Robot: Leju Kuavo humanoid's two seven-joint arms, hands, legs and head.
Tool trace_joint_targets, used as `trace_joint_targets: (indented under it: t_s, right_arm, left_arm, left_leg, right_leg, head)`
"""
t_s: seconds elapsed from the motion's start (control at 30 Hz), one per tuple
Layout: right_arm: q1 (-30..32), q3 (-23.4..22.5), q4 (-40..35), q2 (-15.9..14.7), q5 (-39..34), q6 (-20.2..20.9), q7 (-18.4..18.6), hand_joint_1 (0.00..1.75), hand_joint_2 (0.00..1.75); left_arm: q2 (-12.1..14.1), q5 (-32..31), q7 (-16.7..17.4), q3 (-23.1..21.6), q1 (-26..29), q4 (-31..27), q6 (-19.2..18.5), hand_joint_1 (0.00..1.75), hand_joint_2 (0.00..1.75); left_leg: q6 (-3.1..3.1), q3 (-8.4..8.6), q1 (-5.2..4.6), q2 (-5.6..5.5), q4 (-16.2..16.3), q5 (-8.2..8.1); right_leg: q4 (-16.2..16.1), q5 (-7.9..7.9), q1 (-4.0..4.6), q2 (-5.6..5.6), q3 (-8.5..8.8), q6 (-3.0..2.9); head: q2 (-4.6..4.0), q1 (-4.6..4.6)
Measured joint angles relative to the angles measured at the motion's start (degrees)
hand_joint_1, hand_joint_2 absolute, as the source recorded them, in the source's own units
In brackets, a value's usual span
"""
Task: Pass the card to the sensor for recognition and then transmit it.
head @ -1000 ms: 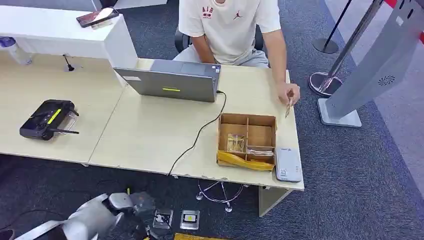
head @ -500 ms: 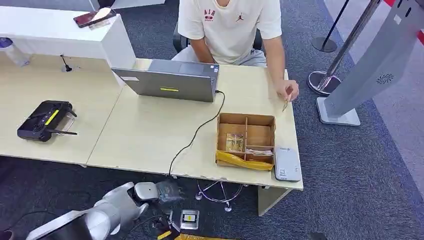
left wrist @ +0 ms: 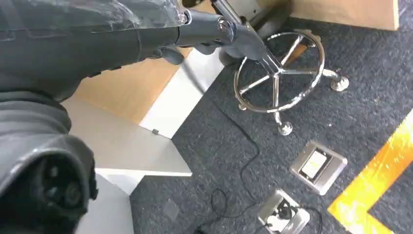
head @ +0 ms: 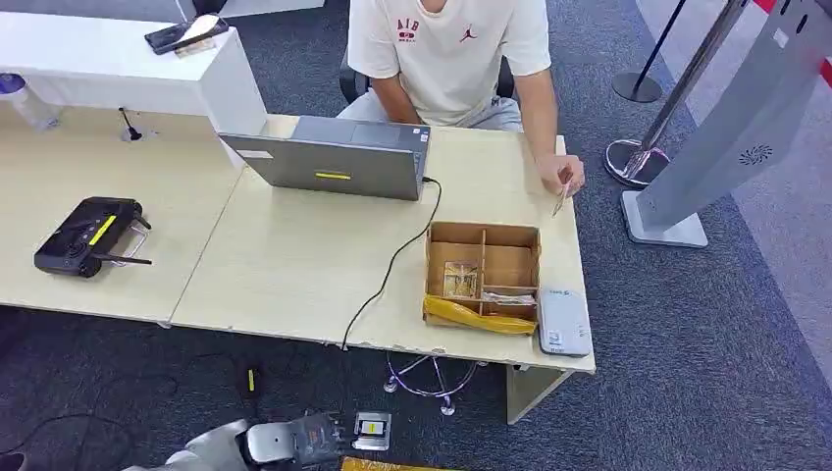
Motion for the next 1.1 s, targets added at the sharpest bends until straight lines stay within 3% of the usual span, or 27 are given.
trace_joint_targets:
  t_s: [0.2, 0.43, 0.77, 0.9, 1.1]
  right_arm:
    - [1.6, -0.1, 0.0, 0.0, -1.3, -0.5, 0.1, 0.00, 1.75]
    - [2.2, -0.5, 0.0, 0.0, -2.6, -0.9, 0.4, 0.00, 1.75]
    - [2.6, -2.6, 0.0, 0.0, -4.6, -1.6, 2.4, 0.00, 1.75]
    - [2.6, -3.0, 0.0, 0.1, -4.7, -2.3, 2.4, 0.00, 1.75]
    - [2.6, -3.3, 0.0, 0.4, -4.6, -3.3, 2.0, 0.00, 1.75]
  left_arm:
    - [3.4, -0.3, 0.7, -0.4, 3.2, 0.0, 6.0, 0.00, 0.00]
    - [7.0, 0.2, 0.7, -0.9, 5.6, 0.0, 9.8, 0.00, 0.00]
    - [17.3, 7.9, -7.3, -0.1, 12.4, 0.4, 19.1, 0.00, 0.00]
    - [20.3, 9.4, -8.6, 0.6, 14.3, 0.5, 22.1, 0.00, 0.00]
    - [23.9, 10.9, -8.3, 2.5, 15.5, 0.5, 22.5, 0.00, 0.00]
  left_leg:
    - [-0.03, -0.01, 0.04, 0.00, 0.0, -0.02]
    - [-0.06, 0.00, 0.05, 0.00, 0.0, -0.04]
    - [-0.17, 0.04, 0.17, 0.07, 0.0, -0.11]
    - [-0.17, 0.02, 0.17, 0.02, 0.0, -0.11]
    - [-0.18, 0.04, 0.18, 0.02, -0.1, -0.11]
  right_leg:
    - [0.0, -0.04, 0.04, 0.00, 0.00, -0.04]
    - [0.0, -0.05, 0.05, 0.00, 0.01, -0.05]
    - [0.0, -0.18, 0.18, 0.04, 0.00, -0.23]
    - [0.0, -0.20, 0.18, 0.00, 0.02, -0.22]
    - [0.0, -0.20, 0.19, 0.00, 0.03, -0.22]
  head:
    - [0.00, 0.00]
    - [0.00, 0.02]
    - [0.00, -0.02]
    - [0.00, 0.02]
    - [0.00, 0.02]
